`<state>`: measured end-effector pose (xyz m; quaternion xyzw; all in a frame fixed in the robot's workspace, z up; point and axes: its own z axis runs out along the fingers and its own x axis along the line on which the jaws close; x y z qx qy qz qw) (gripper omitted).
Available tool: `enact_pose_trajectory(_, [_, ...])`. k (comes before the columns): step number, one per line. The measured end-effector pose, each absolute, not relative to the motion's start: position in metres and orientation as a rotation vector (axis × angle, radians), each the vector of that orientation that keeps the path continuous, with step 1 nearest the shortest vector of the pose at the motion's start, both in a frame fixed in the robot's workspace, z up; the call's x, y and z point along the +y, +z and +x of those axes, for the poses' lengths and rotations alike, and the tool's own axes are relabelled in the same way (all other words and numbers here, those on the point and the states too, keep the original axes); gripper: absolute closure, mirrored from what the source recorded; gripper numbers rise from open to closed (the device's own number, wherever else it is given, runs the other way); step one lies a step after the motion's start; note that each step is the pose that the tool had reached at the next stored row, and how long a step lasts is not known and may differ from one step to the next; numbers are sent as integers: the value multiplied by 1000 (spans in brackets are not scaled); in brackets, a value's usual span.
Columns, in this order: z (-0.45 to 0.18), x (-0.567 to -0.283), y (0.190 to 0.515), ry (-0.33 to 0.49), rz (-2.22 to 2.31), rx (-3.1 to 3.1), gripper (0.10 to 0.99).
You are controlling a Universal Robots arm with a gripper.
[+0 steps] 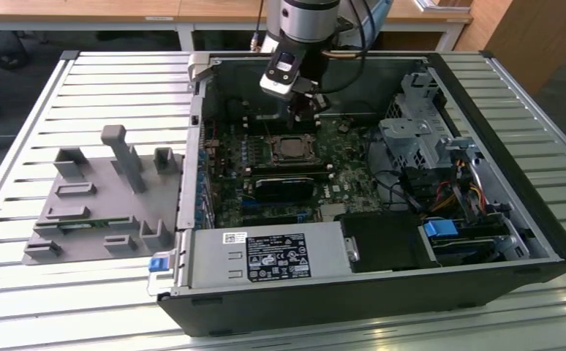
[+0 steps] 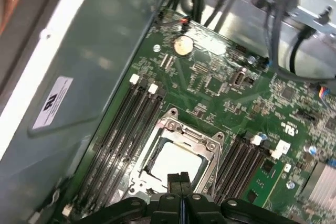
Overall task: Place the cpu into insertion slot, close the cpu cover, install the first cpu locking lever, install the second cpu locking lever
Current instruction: 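Install the first cpu locking lever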
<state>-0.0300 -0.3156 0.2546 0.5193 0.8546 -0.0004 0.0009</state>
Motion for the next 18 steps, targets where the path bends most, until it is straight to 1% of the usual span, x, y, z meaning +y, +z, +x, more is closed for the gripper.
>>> enact_pose_trajectory(18, [-30, -316, 254, -1, 1210, 2897, 980])
